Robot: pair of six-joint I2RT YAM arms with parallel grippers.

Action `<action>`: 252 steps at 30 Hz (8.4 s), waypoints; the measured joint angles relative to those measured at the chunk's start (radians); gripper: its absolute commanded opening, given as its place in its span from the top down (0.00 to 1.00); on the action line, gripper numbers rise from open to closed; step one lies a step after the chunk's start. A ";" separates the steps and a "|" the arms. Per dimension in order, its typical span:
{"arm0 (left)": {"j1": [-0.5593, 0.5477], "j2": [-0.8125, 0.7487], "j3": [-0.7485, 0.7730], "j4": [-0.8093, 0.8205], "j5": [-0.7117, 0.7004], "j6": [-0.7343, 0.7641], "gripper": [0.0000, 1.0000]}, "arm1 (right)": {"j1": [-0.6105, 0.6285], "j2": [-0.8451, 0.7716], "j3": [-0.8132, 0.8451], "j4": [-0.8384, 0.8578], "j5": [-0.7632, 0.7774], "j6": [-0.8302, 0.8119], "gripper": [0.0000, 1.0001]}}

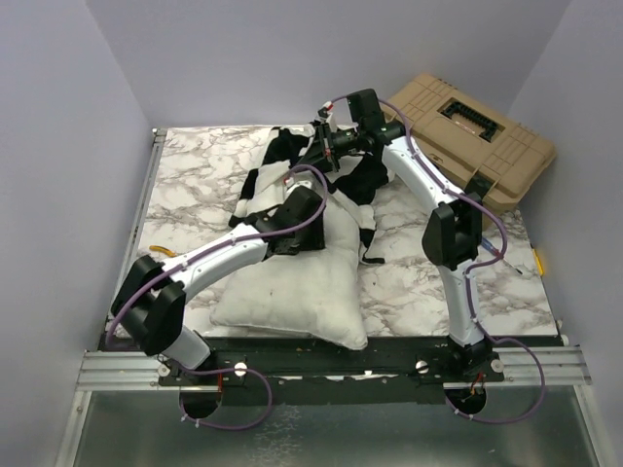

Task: Put the pillow into the pillowcase
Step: Stuff the pillow into the pillowcase.

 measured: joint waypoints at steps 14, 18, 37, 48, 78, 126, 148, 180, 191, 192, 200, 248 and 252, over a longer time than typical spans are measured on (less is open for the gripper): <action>0.002 -0.150 -0.211 0.674 -0.172 0.267 1.00 | -0.024 -0.098 -0.033 -0.078 0.014 -0.029 1.00; 0.002 -0.149 -0.220 0.847 -0.238 0.359 1.00 | -0.019 -0.121 -0.033 -0.080 0.011 -0.028 1.00; 0.052 0.093 -0.219 1.423 -0.389 0.561 1.00 | 0.040 -0.295 -0.213 0.076 0.173 0.030 1.00; 0.248 0.061 -0.122 1.003 -0.204 0.283 1.00 | 0.102 -0.244 -0.209 -0.290 0.363 -0.447 1.00; 0.643 -0.097 0.217 -0.414 -0.042 0.057 0.06 | 0.109 -0.190 0.019 -0.424 0.732 -0.534 0.01; 0.433 0.243 0.607 0.643 0.339 -0.626 1.00 | 0.075 -0.420 -1.015 0.654 0.740 0.047 0.08; 0.497 0.124 0.406 0.755 0.313 -0.569 1.00 | 0.070 -0.626 -0.907 0.720 0.636 0.097 1.00; 0.156 0.058 0.259 0.667 -0.104 -0.298 1.00 | 0.016 -0.181 0.112 0.969 0.082 0.700 1.00; 0.035 0.109 0.260 0.520 -0.175 -0.261 1.00 | 0.096 -0.116 0.161 1.023 0.035 0.811 1.00; 0.034 0.110 0.261 0.503 -0.192 -0.253 1.00 | 0.108 -0.112 0.161 1.028 0.035 0.816 1.00; 0.034 0.118 0.311 0.439 -0.234 -0.201 1.00 | 0.143 -0.121 0.141 1.064 0.039 0.805 1.00; 0.436 -0.200 -0.156 0.354 0.033 -0.507 1.00 | 0.235 -0.449 -0.031 -0.340 0.807 -0.356 0.01; 0.440 -0.177 -0.154 0.365 0.064 -0.513 1.00 | 0.341 -0.422 -0.144 -0.410 0.866 -0.367 0.03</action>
